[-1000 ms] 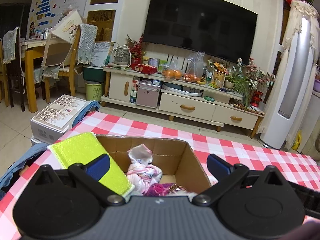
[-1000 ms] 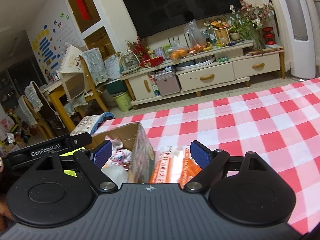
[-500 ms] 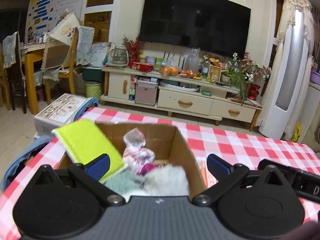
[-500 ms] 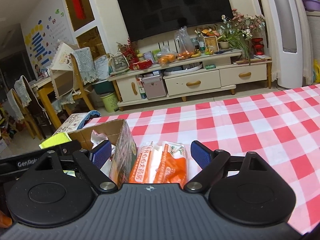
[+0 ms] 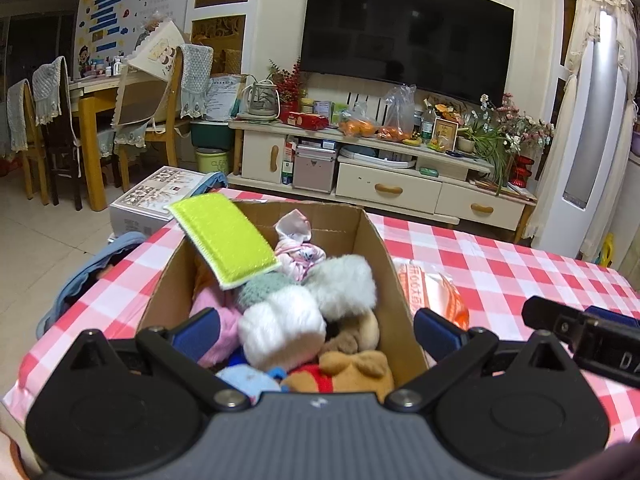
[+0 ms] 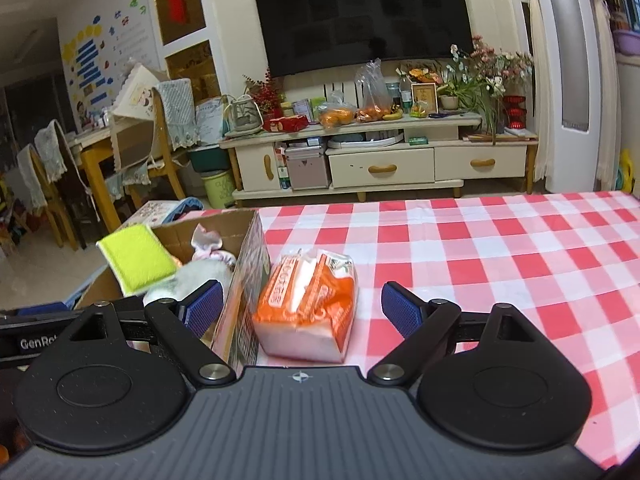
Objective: Organize soft objects
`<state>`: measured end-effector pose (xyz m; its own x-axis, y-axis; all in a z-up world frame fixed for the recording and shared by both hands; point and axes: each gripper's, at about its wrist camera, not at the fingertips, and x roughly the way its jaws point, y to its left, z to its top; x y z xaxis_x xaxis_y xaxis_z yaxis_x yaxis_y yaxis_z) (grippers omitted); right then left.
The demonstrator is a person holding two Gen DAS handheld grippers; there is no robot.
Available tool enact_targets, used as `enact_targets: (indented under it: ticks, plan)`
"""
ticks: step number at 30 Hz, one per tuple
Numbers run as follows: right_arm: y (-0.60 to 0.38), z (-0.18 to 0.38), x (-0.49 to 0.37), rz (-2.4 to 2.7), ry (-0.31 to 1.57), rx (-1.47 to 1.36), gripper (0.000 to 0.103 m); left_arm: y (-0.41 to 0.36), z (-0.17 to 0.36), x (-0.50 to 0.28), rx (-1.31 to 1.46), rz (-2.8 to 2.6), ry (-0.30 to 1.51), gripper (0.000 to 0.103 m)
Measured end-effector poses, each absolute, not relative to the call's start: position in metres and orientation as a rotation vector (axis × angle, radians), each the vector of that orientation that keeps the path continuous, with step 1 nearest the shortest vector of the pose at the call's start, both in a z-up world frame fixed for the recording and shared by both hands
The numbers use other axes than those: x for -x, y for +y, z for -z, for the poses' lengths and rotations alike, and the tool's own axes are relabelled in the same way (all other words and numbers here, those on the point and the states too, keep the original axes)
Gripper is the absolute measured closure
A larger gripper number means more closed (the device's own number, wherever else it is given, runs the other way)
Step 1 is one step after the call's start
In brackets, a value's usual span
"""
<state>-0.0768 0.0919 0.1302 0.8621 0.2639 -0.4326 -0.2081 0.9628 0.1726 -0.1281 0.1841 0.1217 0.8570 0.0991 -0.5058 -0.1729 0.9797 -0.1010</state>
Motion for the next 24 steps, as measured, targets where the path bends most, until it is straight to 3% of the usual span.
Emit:
enact_targets:
  ticks: [24]
  plan:
    - [0.100,-0.147,0.150,-0.255,0.412,-0.052,0.000,0.176,-0.145,0.201,0.098,-0.171,0.448,0.001]
